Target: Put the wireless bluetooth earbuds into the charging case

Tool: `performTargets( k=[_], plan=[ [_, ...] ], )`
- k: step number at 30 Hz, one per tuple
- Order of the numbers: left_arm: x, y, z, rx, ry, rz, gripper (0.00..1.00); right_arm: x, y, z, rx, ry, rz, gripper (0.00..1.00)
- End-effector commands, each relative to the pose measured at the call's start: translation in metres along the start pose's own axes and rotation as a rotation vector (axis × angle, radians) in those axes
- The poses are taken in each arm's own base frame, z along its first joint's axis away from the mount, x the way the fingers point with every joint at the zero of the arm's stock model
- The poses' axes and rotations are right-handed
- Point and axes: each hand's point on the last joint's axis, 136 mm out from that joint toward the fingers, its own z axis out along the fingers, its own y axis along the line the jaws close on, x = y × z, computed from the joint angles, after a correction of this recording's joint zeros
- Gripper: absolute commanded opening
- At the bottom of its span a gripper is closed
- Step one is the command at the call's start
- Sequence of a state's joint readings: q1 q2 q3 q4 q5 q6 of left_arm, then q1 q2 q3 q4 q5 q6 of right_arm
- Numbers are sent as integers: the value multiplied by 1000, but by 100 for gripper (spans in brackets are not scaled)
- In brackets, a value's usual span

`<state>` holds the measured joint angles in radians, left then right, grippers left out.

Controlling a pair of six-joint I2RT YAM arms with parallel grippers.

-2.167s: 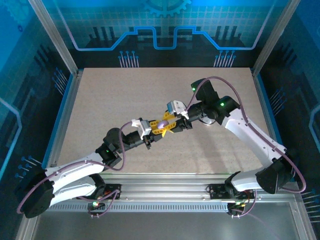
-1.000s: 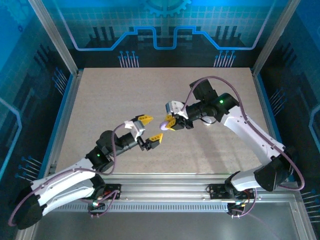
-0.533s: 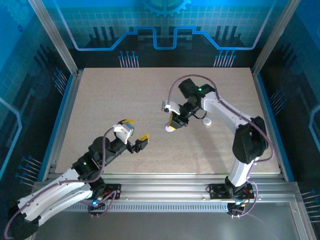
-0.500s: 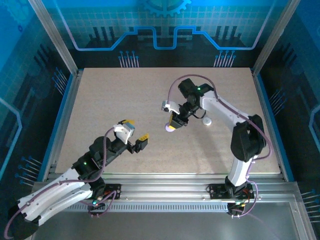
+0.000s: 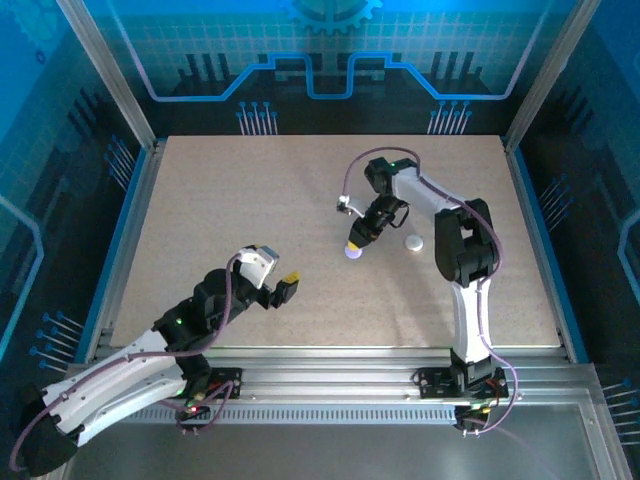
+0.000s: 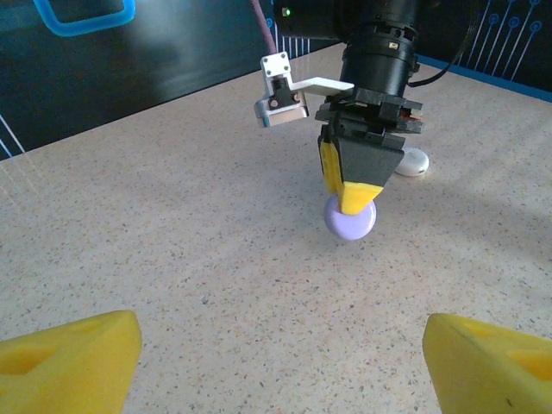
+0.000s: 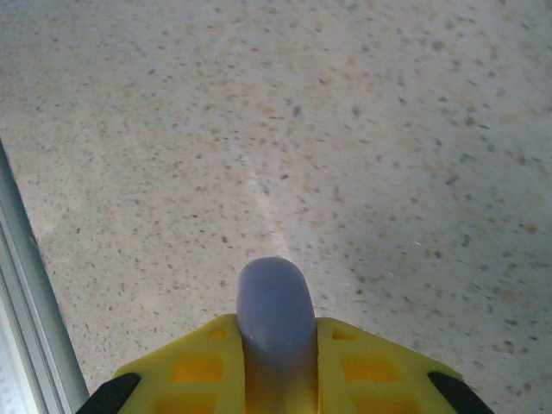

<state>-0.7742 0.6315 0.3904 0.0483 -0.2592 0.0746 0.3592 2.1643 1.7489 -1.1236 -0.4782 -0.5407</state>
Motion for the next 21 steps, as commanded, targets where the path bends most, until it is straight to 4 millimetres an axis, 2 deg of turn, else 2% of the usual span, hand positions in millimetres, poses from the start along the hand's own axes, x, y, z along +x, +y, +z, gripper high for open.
performTargets(
  k=[1, 6, 14, 21],
  plan=[
    [-7, 7, -1, -33, -10, -36, 86, 7, -10, 0, -16, 34, 98, 14],
    [-5, 5, 2, -28, 2, -45, 86, 11, -31, 4, -7, 43, 164, 14],
    [-9, 5, 0, -27, -14, -51, 85, 17, -42, 7, -23, 63, 203, 14],
    [-9, 6, 0, -27, -19, -49, 85, 16, -53, 6, 19, 56, 228, 22]
  ],
)
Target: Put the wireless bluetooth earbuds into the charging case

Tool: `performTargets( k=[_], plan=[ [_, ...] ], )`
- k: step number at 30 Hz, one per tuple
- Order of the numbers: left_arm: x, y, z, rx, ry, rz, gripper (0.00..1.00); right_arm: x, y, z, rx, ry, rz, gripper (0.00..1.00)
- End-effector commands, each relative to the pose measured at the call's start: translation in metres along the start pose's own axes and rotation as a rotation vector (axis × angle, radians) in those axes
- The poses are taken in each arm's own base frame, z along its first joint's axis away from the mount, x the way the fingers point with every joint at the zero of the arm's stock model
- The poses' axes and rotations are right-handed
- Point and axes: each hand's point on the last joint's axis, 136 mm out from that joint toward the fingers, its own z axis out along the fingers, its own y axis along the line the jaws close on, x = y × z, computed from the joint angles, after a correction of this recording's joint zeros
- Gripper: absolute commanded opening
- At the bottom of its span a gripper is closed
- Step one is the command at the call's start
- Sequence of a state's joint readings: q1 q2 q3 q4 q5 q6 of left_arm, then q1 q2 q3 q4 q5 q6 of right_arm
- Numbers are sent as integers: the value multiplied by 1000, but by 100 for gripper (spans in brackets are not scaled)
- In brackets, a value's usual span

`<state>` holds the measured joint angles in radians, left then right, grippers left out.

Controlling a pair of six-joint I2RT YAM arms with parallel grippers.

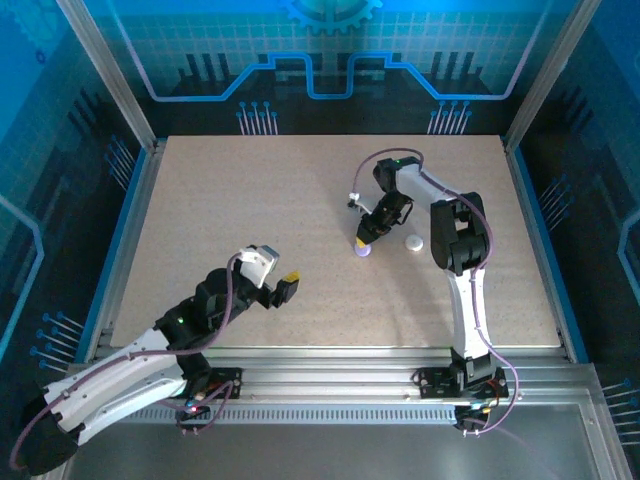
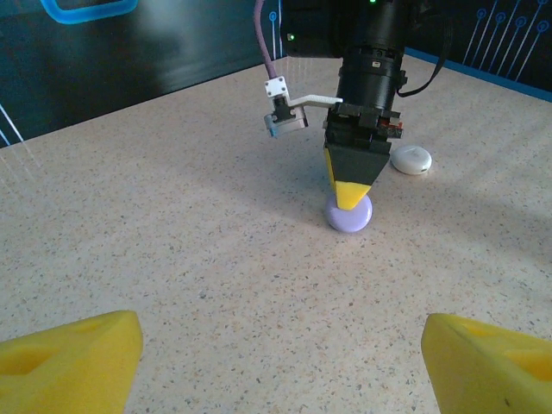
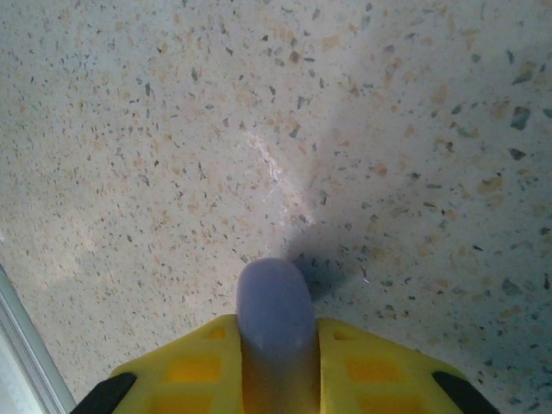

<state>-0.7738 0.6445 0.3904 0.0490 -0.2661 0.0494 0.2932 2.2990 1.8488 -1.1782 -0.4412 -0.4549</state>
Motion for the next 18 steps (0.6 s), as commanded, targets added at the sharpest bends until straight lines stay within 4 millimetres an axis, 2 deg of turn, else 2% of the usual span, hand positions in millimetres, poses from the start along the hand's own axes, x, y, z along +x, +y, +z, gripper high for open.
performTargets(
  k=[1, 9, 13, 18],
  plan=[
    [-12, 4, -2, -17, -31, -23, 85, -2, -10, -3, 20, 1, 40, 23],
    [-16, 5, 0, -26, -25, -20, 86, -11, -22, -14, 84, -26, 52, 41],
    [-17, 10, 2, -51, -13, -27, 88, -15, -27, -22, 125, -39, 58, 42],
    [-18, 30, 8, -108, 5, -82, 91, -29, -22, -62, 230, -147, 33, 43]
  ],
)
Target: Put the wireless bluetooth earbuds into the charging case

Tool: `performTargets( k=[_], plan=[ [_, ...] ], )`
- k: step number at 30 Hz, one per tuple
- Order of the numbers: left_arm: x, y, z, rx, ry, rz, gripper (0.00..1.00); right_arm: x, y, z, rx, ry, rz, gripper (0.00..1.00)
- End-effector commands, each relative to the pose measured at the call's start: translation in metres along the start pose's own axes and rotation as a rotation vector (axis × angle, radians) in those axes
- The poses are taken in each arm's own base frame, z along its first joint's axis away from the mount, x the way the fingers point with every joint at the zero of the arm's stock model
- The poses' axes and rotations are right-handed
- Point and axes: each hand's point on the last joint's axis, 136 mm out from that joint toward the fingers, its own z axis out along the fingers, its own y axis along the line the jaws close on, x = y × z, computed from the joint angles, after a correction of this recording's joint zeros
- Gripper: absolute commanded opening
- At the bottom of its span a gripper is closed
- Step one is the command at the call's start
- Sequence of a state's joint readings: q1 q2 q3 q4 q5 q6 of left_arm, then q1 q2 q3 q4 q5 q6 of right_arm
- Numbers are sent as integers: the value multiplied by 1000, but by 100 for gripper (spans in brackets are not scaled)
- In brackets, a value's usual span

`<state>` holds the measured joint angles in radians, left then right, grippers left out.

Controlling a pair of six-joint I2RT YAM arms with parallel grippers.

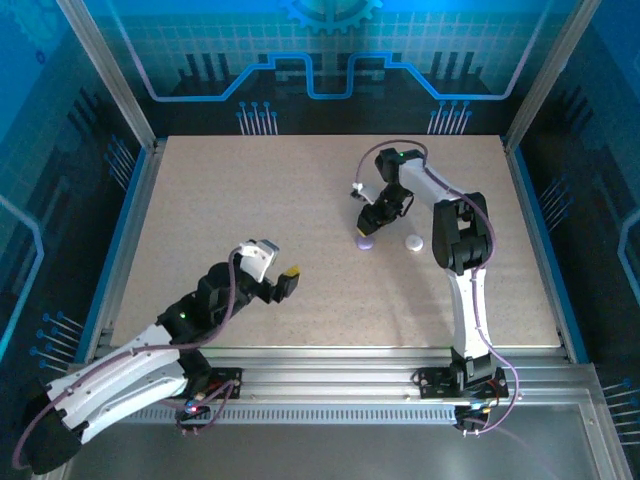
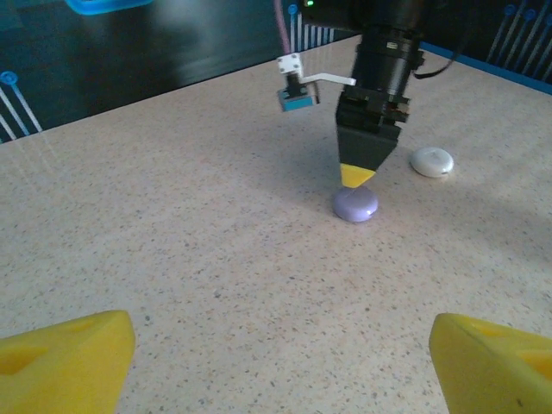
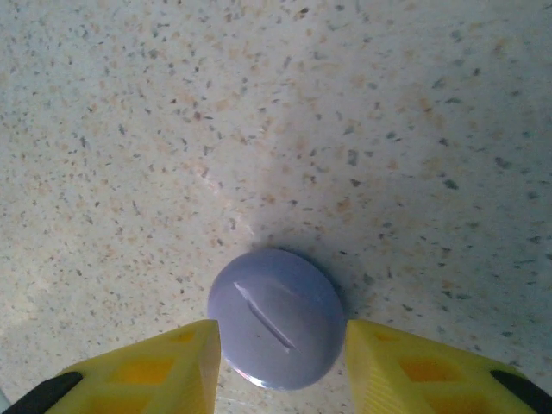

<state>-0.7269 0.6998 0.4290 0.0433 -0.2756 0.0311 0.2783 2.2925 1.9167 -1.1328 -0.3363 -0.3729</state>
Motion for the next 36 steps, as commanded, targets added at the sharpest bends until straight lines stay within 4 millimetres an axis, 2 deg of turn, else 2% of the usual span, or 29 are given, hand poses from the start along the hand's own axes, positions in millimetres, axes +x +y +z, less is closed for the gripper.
performTargets(
  k=[1, 6, 11, 13, 14, 15, 18, 22, 26, 28, 32, 34, 35, 36],
  plan=[
    [-15, 21, 3, -65, -6, -74, 91, -15, -2, -48, 109, -126, -5, 43],
    [-16, 69, 16, -187, 25, -168, 98, -18, -1, -103, 243, -330, 18, 44],
    [1, 127, 26, -334, 88, -307, 99, 3, -3, -131, 361, -486, 70, 54],
    [12, 148, 29, -403, 109, -330, 99, 17, -9, -133, 412, -541, 111, 63],
    [17, 159, 29, -450, 113, -327, 99, 24, -10, -133, 432, -571, 128, 95],
    [21, 169, 28, -498, 110, -320, 99, 31, -12, -132, 448, -598, 145, 100],
    [30, 195, 25, -607, 57, -325, 99, 53, -22, -133, 533, -666, 195, 100],
    [52, 213, 25, -692, 86, -290, 99, 82, -35, -128, 633, -743, 258, 100],
    [85, 228, 22, -750, 103, -304, 99, 108, -45, -124, 718, -800, 307, 100],
    [87, 233, 26, -752, 123, -309, 99, 119, -49, -120, 754, -814, 323, 100],
    [69, 233, 44, -683, 3, -266, 99, 137, -54, -114, 795, -885, 345, 100],
    [74, 235, 54, -661, -15, -239, 99, 140, -54, -117, 815, -958, 333, 100],
    [85, 235, 60, -658, -17, -241, 99, 142, -53, -119, 821, -970, 335, 100],
    [84, 237, 63, -657, -54, -211, 99, 140, -52, -122, 834, -994, 307, 100]
  ],
)
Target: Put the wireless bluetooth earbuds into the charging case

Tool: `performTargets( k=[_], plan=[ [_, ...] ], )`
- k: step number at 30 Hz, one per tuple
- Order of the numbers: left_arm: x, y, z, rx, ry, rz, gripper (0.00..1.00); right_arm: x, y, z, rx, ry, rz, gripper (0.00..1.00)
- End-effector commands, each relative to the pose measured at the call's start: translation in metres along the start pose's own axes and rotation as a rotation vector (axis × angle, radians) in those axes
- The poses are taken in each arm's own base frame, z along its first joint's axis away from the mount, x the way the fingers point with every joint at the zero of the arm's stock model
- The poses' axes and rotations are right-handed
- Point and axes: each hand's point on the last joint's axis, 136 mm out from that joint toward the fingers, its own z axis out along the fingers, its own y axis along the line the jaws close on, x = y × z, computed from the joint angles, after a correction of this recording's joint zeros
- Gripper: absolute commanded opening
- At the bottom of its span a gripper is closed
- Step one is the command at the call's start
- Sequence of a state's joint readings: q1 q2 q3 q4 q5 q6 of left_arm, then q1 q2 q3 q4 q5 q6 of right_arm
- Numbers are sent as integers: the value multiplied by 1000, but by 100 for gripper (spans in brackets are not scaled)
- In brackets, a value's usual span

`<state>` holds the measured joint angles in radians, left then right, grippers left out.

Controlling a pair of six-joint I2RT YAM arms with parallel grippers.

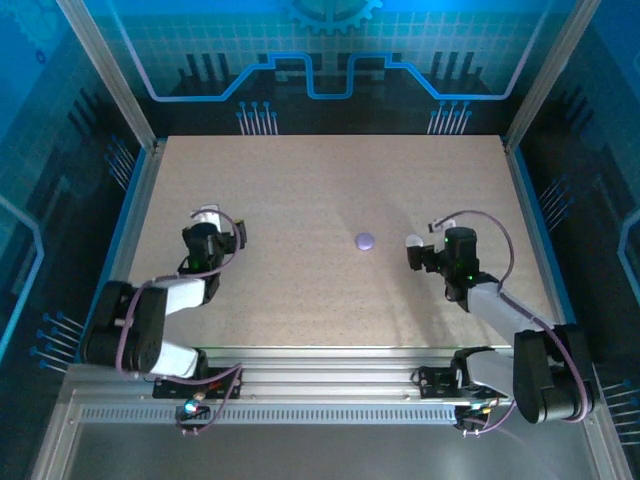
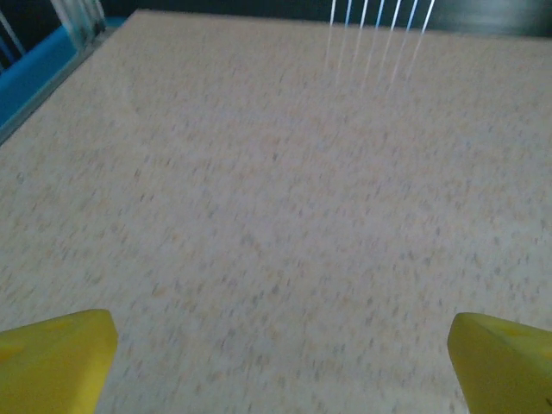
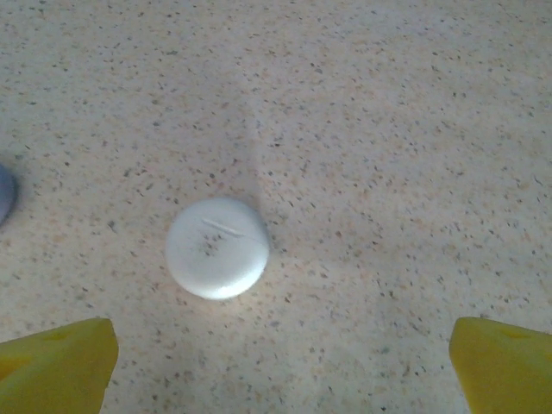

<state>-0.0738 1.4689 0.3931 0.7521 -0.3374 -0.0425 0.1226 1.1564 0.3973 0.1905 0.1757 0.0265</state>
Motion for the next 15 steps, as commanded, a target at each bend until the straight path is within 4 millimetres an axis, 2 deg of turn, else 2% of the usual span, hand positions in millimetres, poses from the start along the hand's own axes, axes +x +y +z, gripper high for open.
performTargets(
  k=[1, 2, 6, 10, 15],
  plan=[
    [-7, -6, 4, 50, -102, 10, 99, -39, -13, -9, 50, -222, 19, 100],
    [-5, -5, 3, 57, -71, -1, 99, -42, -14, -10, 55, -249, 20, 100],
    [-8, 2, -2, 73, -132, -39, 99, -51, -9, -1, 24, -258, 14, 100],
    [-7, 3, 7, 68, -84, -44, 99, -61, -3, 13, -8, -262, -1, 100],
    [-7, 2, 7, 69, -85, -41, 99, -68, 5, 30, -43, -272, -49, 100]
  ],
)
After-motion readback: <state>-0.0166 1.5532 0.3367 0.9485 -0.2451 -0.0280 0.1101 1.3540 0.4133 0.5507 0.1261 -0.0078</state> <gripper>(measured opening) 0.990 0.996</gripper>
